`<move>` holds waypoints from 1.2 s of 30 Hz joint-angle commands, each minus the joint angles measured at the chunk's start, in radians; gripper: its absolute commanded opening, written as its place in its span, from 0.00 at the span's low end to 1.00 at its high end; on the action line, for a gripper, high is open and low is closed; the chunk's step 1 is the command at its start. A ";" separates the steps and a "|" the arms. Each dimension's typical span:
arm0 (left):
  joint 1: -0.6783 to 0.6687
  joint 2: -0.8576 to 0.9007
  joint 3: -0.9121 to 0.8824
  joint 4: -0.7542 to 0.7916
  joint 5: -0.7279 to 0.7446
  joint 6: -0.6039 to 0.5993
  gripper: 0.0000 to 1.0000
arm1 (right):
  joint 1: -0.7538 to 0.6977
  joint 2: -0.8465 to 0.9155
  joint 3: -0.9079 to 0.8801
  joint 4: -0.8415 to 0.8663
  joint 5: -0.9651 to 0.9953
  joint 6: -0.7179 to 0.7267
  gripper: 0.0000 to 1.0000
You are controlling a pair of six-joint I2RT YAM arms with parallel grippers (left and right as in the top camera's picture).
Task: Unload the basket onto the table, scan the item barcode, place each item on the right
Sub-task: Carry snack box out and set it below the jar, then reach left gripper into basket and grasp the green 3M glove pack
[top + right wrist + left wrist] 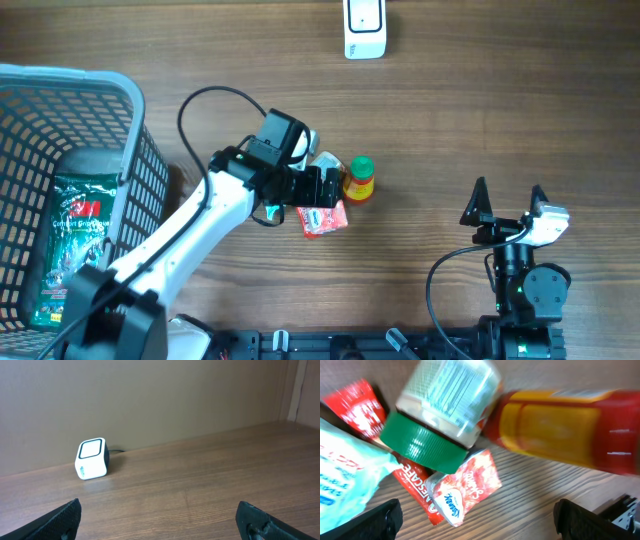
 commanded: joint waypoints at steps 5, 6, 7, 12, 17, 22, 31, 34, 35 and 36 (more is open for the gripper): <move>0.036 -0.204 0.097 -0.003 -0.085 -0.002 1.00 | 0.006 0.000 0.000 0.003 0.015 -0.019 1.00; 0.052 -0.229 0.117 -0.013 -0.085 -0.002 1.00 | 0.006 0.000 0.000 0.003 0.015 -0.019 1.00; 0.063 -0.241 0.130 -0.020 -0.085 -0.002 1.00 | 0.006 0.000 0.000 0.003 0.015 -0.019 1.00; 0.135 -0.281 0.222 -0.058 -0.085 -0.001 1.00 | 0.006 0.000 0.000 0.003 0.015 -0.019 1.00; 0.202 -0.283 0.310 -0.111 -0.085 -0.001 1.00 | 0.006 0.000 0.000 0.003 0.015 -0.019 1.00; 0.295 -0.286 0.435 -0.185 -0.085 -0.002 1.00 | 0.006 0.000 0.000 0.003 0.015 -0.019 1.00; 0.640 -0.294 0.684 -0.357 -0.278 -0.198 1.00 | 0.006 0.000 0.000 0.003 0.015 -0.019 1.00; 0.827 -0.299 0.684 -0.445 -0.306 -0.390 1.00 | 0.006 0.000 0.000 0.003 0.015 -0.019 1.00; 0.890 -0.297 0.684 -0.481 -0.309 -0.443 1.00 | 0.006 0.000 0.000 0.003 0.015 -0.019 1.00; 0.981 -0.291 0.684 -0.534 -0.325 -0.515 1.00 | 0.006 0.000 0.000 0.003 0.015 -0.019 1.00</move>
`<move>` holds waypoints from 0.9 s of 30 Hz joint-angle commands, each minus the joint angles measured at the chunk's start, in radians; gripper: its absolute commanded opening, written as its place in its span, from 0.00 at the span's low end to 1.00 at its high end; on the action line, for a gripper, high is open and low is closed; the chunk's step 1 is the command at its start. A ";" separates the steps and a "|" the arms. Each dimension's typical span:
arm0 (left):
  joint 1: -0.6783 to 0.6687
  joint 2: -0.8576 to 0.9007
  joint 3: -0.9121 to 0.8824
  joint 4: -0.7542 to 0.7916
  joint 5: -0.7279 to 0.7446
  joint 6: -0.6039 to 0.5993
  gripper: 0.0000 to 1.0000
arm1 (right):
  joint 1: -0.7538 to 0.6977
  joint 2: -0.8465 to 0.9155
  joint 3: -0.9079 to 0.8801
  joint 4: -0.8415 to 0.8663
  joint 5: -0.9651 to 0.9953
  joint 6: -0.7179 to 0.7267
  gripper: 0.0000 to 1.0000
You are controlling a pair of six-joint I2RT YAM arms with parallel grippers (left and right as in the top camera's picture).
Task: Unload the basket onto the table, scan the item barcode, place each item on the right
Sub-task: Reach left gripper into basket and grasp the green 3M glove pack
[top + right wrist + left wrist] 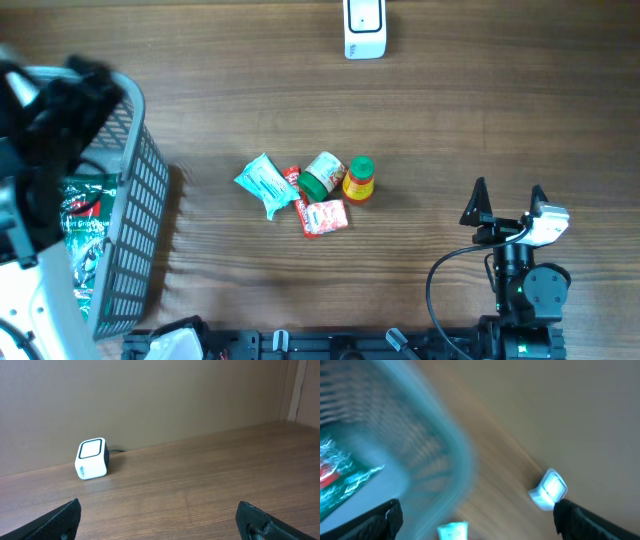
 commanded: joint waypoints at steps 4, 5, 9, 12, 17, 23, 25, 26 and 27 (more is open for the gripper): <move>0.410 0.031 -0.002 -0.198 -0.109 -0.444 1.00 | 0.006 0.000 0.000 0.003 0.015 -0.019 1.00; 0.465 0.042 -0.015 -0.217 -0.109 -0.494 1.00 | 0.006 0.000 0.000 0.003 0.015 -0.019 1.00; 0.581 0.098 -0.086 -0.265 -0.109 -0.647 1.00 | 0.006 0.000 0.000 0.003 0.015 -0.019 1.00; 0.584 0.147 -0.168 -0.264 -0.103 -0.765 1.00 | 0.006 0.000 0.000 0.003 0.015 -0.019 1.00; 0.575 0.211 -0.347 -0.182 -0.093 -0.893 1.00 | 0.006 0.000 0.000 0.003 0.015 -0.019 1.00; 0.526 0.222 -0.608 0.021 -0.094 -1.077 1.00 | 0.006 0.000 0.000 0.003 0.015 -0.019 1.00; 0.506 0.222 -0.670 0.123 -0.095 -1.093 1.00 | 0.006 0.000 0.000 0.003 0.015 -0.019 1.00; 0.494 0.222 -0.703 0.183 -0.102 -1.114 1.00 | 0.006 0.000 0.000 0.003 0.015 -0.019 1.00; 0.489 0.222 -0.720 0.217 -0.110 -1.131 1.00 | 0.006 0.000 0.000 0.003 0.015 -0.019 1.00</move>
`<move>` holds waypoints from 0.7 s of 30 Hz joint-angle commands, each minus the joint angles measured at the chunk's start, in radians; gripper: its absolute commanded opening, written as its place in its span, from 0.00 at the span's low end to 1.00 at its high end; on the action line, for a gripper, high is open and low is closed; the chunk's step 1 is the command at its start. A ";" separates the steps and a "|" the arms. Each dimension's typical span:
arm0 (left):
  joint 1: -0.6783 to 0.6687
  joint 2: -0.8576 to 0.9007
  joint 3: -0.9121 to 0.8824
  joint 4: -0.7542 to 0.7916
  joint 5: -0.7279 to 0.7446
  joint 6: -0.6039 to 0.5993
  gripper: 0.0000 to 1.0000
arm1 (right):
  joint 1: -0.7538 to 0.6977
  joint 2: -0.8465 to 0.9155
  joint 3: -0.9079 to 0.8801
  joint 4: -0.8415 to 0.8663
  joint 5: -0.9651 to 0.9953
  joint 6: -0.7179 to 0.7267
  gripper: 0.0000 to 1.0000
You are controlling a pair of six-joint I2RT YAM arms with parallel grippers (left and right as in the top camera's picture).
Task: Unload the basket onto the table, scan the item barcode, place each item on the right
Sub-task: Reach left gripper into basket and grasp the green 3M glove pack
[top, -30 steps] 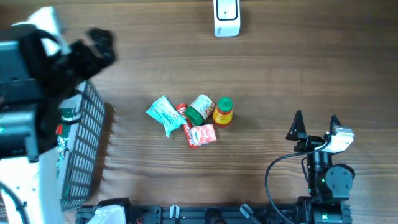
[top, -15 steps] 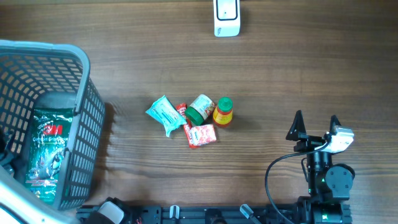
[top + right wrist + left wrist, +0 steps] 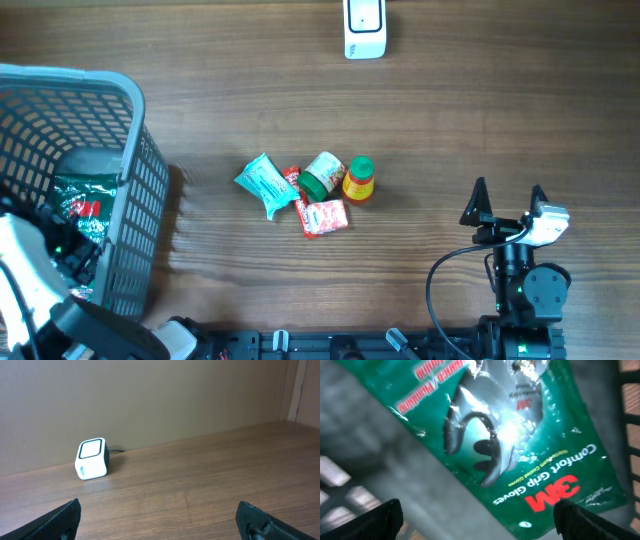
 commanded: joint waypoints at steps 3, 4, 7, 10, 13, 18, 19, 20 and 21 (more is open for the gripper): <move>-0.026 0.013 -0.090 0.160 -0.037 -0.109 1.00 | 0.006 0.000 0.000 0.003 0.015 -0.019 1.00; -0.026 0.024 -0.095 0.183 -0.040 -0.109 1.00 | 0.006 0.000 0.000 0.003 0.015 -0.019 1.00; -0.026 0.077 -0.099 0.215 -0.040 -0.109 1.00 | 0.006 0.000 0.000 0.003 0.015 -0.019 1.00; -0.026 0.158 -0.099 0.239 -0.039 -0.109 1.00 | 0.006 0.000 0.000 0.003 0.014 -0.019 1.00; -0.026 0.256 -0.099 0.238 -0.024 -0.108 1.00 | 0.006 0.000 0.000 0.003 0.015 -0.019 1.00; -0.024 0.371 -0.099 0.238 -0.021 -0.097 0.57 | 0.006 0.000 0.000 0.003 0.015 -0.019 1.00; -0.024 0.386 -0.099 0.229 -0.022 -0.092 0.22 | 0.006 0.000 0.000 0.003 0.015 -0.019 1.00; -0.024 0.391 -0.099 0.220 -0.021 -0.068 0.04 | 0.006 0.000 0.000 0.003 0.015 -0.019 1.00; -0.024 0.391 -0.099 0.220 -0.021 -0.030 0.04 | 0.006 0.000 0.000 0.003 0.015 -0.019 1.00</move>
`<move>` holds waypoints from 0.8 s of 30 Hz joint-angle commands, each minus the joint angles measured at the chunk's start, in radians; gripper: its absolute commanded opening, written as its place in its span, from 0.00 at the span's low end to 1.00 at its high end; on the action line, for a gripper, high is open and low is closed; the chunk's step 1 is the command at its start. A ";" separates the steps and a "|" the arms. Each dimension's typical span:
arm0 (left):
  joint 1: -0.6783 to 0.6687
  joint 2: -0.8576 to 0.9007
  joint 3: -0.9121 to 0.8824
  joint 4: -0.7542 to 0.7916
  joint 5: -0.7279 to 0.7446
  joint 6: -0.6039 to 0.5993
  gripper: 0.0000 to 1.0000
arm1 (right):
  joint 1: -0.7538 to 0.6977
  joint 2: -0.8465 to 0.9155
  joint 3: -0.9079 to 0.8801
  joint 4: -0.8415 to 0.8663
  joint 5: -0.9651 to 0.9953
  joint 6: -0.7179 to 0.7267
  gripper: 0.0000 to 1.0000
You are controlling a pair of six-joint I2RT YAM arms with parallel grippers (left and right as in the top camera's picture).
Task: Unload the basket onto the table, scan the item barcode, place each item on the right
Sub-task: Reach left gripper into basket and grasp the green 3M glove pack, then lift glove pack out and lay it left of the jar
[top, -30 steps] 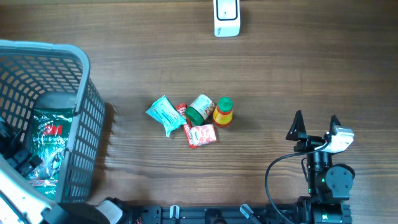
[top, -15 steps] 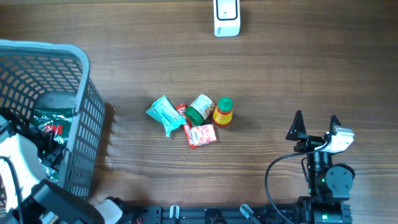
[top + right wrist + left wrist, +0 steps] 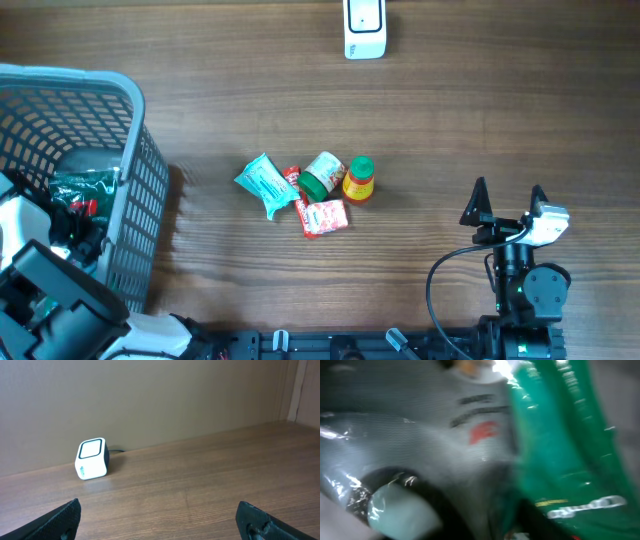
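Note:
A green 3M glove packet (image 3: pixel 88 184) lies in the grey mesh basket (image 3: pixel 130 110) at the table's left. My left gripper (image 3: pixel 72 222) is down inside the basket right at the packet. The left wrist view is a blur filled by the green packet (image 3: pixel 560 445) and its grey glove picture, with the fingers hidden. The white barcode scanner (image 3: pixel 364 28) stands at the far edge and also shows as the scanner (image 3: pixel 91 458) in the right wrist view. My right gripper (image 3: pixel 508 205) rests open at the near right, nothing between its fingertips (image 3: pixel 65 517).
Mid-table lies a small pile: a teal pouch (image 3: pixel 262 183), a green-lidded jar (image 3: pixel 320 175), a yellow-and-red bottle (image 3: pixel 359 180) and red sachets (image 3: pixel 322 217). The basket's walls rise round the left arm. A beige wall (image 3: pixel 160 395) backs the table.
The left wrist camera has gone from a clear view of the whole packet, fingers open, to a blurred close-up against it. The right arm has not moved.
My left gripper was open over the mid-table pile. Then the left arm was over at the basket, blurred. Then it hung open inside the basket above the green packet, and now it is hard against the packet. The pile and right arm stayed put.

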 commanded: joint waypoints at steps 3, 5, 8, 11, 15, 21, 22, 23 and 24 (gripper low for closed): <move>0.000 0.109 -0.063 -0.011 0.012 0.201 0.04 | 0.006 0.000 0.000 0.003 0.015 -0.019 1.00; 0.000 0.073 -0.032 -0.011 0.077 0.320 0.04 | 0.006 0.000 0.000 0.003 0.015 -0.019 1.00; 0.000 -0.003 0.035 -0.033 0.192 0.451 0.04 | 0.006 0.000 0.000 0.003 0.015 -0.019 1.00; 0.000 -0.098 0.121 -0.084 0.264 0.518 0.04 | 0.006 0.000 0.000 0.003 0.015 -0.019 1.00; 0.000 -0.259 0.249 -0.150 0.289 0.578 0.04 | 0.006 0.000 0.000 0.003 0.015 -0.019 1.00; 0.000 -0.484 0.385 -0.182 0.343 0.632 0.04 | 0.006 0.000 0.000 0.003 0.014 -0.019 1.00; 0.000 -0.512 0.399 -0.177 0.367 0.655 0.04 | 0.006 0.000 0.000 0.003 0.015 -0.019 1.00; 0.000 -0.551 0.416 -0.168 0.392 0.679 0.04 | 0.006 0.000 0.000 0.003 0.015 -0.019 1.00; -0.001 -0.579 0.426 -0.154 0.415 0.700 0.04 | 0.006 0.000 0.000 0.003 0.015 -0.019 1.00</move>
